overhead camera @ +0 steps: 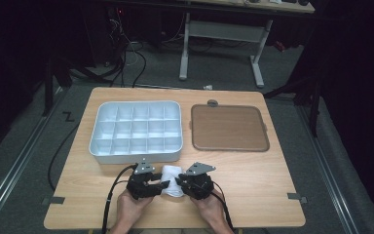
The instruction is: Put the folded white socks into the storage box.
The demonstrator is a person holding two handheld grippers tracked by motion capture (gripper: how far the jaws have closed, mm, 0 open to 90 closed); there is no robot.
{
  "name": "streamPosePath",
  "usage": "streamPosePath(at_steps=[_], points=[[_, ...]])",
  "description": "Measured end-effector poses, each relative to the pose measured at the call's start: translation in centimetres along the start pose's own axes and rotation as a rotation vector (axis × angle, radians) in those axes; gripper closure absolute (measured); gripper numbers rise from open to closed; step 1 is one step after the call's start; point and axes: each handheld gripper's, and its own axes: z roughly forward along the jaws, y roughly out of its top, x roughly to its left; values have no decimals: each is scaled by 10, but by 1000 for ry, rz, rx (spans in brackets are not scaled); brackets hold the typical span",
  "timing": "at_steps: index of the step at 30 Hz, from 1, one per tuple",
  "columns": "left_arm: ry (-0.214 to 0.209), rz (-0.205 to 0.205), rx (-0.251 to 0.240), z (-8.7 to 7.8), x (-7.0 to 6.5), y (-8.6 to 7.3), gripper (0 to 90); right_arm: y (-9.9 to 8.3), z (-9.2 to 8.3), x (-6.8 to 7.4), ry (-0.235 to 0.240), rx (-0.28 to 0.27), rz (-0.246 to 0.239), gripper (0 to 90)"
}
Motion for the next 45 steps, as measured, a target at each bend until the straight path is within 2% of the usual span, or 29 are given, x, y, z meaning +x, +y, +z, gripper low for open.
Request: streamPosePath(at_steps=[5, 16, 21, 28, 31, 32, 35, 40, 45], points=[[-5, -21, 3, 1, 4, -1, 544, -5, 0, -2, 1, -4, 8, 744], [-4, -14, 8, 3, 5, -2, 549, -16, -2, -5, 1, -26, 15, 691], [-5, -17, 3, 3, 7, -2, 549, -17, -1, -6, 1, -24, 9, 678], [18, -19, 3, 1, 12, 3, 549, -15, 6, -3, 2, -32, 17, 680], [21, -37, -1, -1, 14, 4, 549, -13, 7, -2, -5, -39, 18, 653], [20, -31, 0, -1, 14, 4, 542, -13, 7, -1, -10, -41, 19, 634], [17, -20, -6, -3, 12, 5, 520, -11, 3, -2, -20, -52, 29, 599], [19, -46, -25, -6, 10, 14, 448, -13, -9, -7, -23, -89, 61, 570], [14, -75, -38, -8, 9, 23, 404, -19, -22, -16, -40, -104, 82, 551]])
